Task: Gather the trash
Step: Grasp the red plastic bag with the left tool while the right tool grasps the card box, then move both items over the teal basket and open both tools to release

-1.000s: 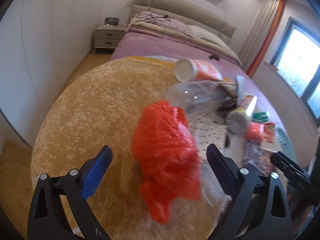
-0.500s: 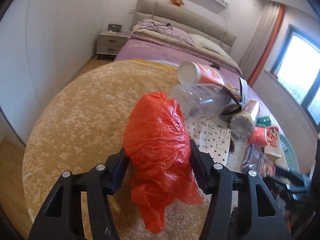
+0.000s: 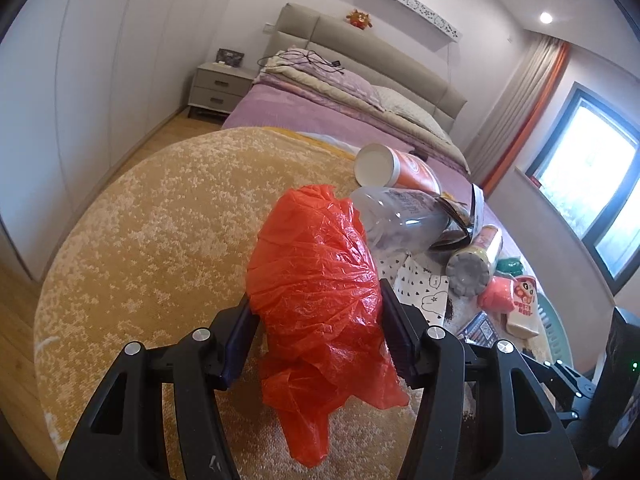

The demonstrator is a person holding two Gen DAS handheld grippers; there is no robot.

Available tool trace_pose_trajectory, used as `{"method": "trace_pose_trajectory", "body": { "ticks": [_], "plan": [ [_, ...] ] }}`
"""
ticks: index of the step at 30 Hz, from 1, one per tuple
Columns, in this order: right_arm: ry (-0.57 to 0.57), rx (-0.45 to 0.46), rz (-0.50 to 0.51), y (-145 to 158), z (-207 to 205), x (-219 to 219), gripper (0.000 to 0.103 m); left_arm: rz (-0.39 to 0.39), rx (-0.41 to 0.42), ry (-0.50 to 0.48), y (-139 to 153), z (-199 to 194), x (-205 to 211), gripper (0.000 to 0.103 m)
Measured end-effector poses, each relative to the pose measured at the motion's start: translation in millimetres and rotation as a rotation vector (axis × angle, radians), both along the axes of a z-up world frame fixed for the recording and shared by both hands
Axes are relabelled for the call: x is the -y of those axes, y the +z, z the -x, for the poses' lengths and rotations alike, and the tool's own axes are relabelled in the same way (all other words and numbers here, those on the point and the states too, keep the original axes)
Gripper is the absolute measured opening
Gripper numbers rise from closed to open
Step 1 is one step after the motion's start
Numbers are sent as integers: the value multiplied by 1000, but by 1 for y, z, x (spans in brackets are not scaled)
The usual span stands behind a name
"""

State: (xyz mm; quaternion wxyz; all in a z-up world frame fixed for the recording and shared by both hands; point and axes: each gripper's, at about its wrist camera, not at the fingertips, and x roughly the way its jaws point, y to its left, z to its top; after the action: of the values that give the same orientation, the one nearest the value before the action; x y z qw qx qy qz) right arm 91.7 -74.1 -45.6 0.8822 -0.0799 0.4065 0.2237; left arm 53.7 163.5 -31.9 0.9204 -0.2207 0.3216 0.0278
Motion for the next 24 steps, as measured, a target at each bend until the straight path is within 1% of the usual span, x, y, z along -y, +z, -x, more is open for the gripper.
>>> {"method": "trace_pose_trajectory", "body": {
  "ticks": [2,5,7,9,12,16,19,20,24],
  "plan": [
    [-8,9,16,-1,0,-4,79,-24,-1,-1,1,-1,3,56],
    [-2,17,10,-2,1,-5,64,-77,6,0,4,0,10,56],
    [-8,36,8,1,5,-4,63,-109,5,3,6,0,15,56],
    [1,68,-5,5,10,-3,63,-140,3,-1,9,-1,21,53],
    [-12,94,-65,12,18,10,62,-185,5,-5,16,0,33,50],
    [-37,112,-199,25,28,44,62,-168,51,-60,32,11,53,50],
    [-85,129,-230,38,30,74,61,-174,89,-110,48,13,75,50],
    [-97,136,-234,42,23,80,61,-165,103,-132,54,12,84,50],
    [-180,163,-253,55,22,119,61,-140,136,-222,64,5,124,49]
  ]
}}
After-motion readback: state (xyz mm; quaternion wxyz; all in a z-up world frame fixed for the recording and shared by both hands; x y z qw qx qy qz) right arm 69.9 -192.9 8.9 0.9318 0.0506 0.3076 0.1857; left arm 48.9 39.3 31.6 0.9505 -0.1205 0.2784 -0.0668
